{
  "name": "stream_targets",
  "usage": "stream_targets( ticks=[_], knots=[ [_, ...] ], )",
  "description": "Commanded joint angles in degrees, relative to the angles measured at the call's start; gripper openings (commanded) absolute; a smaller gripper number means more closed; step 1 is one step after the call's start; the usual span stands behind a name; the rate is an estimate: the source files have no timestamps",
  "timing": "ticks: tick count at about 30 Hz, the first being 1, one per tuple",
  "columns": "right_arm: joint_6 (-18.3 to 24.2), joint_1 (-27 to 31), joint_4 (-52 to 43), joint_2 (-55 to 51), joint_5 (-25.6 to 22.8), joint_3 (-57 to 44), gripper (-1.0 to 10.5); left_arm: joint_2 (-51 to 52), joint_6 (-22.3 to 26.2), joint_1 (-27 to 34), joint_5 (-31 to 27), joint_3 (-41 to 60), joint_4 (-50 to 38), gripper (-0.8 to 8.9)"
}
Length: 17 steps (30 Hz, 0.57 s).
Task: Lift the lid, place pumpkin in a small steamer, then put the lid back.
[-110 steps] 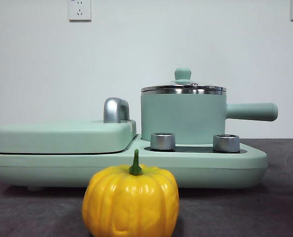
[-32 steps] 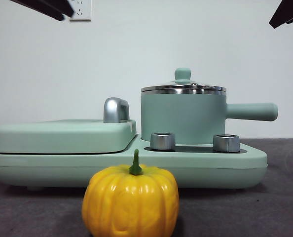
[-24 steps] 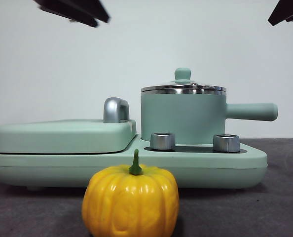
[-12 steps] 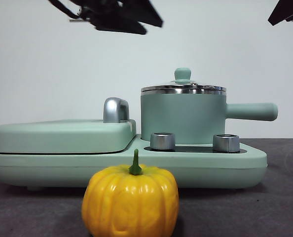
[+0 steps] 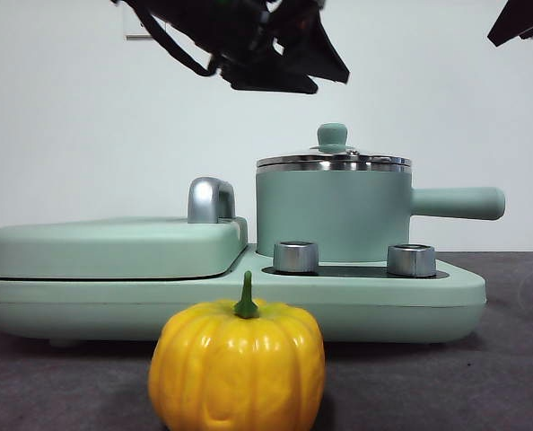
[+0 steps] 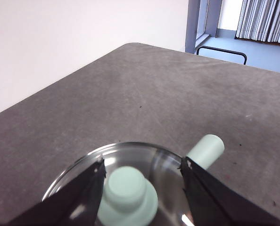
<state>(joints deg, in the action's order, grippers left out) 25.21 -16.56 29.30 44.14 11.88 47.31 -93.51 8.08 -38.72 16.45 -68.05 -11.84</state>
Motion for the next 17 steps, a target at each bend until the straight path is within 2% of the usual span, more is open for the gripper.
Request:
stream_targets(
  ticks=[1, 17],
  knots=[
    [-0.9, -0.3, -0.6, 0.3, 0.1, 1.1, 3.1, -3.1, -0.3, -0.7, 0.1, -2.9, -0.5, 2.6],
    [-0.9, -0.3, -0.6, 0.3, 0.1, 1.1, 3.1, -9.9, -0.2, -0.6, -0.2, -5.6, -0.7, 2.58]
  ],
)
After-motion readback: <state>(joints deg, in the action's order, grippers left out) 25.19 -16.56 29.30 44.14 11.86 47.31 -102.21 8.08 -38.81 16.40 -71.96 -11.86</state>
